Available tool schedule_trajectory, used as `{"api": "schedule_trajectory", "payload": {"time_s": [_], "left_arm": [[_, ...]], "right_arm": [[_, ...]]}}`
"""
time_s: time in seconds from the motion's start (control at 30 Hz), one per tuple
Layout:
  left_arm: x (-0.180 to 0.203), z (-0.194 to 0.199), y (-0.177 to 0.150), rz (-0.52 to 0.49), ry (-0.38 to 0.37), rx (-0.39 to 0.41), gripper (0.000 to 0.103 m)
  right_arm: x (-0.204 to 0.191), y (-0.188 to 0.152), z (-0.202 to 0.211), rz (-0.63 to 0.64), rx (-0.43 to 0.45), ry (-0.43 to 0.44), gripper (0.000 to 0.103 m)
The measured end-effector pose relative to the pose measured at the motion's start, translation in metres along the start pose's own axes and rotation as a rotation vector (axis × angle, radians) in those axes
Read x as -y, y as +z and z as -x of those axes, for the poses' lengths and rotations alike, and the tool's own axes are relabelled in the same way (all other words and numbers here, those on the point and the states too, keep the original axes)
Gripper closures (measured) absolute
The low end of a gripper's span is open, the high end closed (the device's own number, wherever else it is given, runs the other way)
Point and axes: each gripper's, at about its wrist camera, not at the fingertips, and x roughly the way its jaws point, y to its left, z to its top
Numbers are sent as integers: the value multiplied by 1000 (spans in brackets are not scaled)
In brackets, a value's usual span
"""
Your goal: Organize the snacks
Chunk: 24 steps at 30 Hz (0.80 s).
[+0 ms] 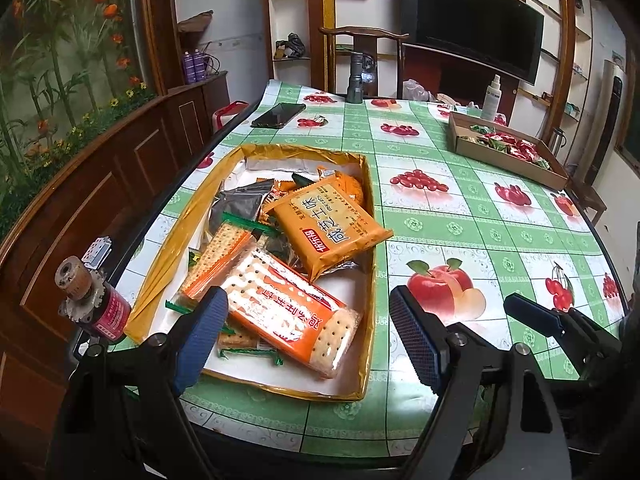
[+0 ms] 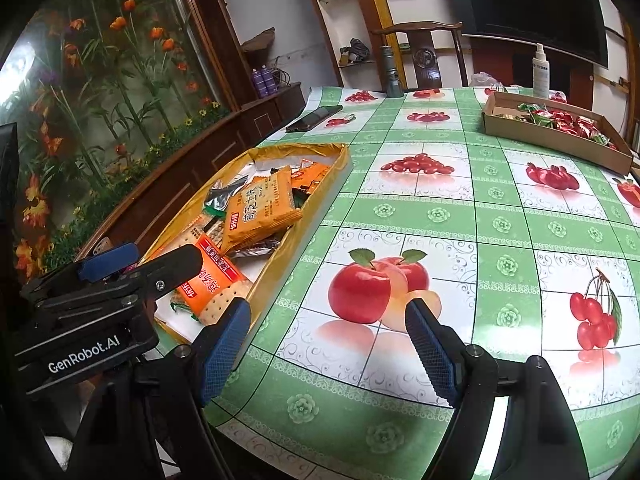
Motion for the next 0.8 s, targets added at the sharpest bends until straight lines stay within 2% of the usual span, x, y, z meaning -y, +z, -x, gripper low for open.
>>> {"api": "schedule_trajectory", "payload": {"time_s": [0.8], "left_arm": [[0, 3, -3, -2, -4, 11, 20]], "right_arm": [[-6, -4, 1, 17, -5, -11, 21]]}}
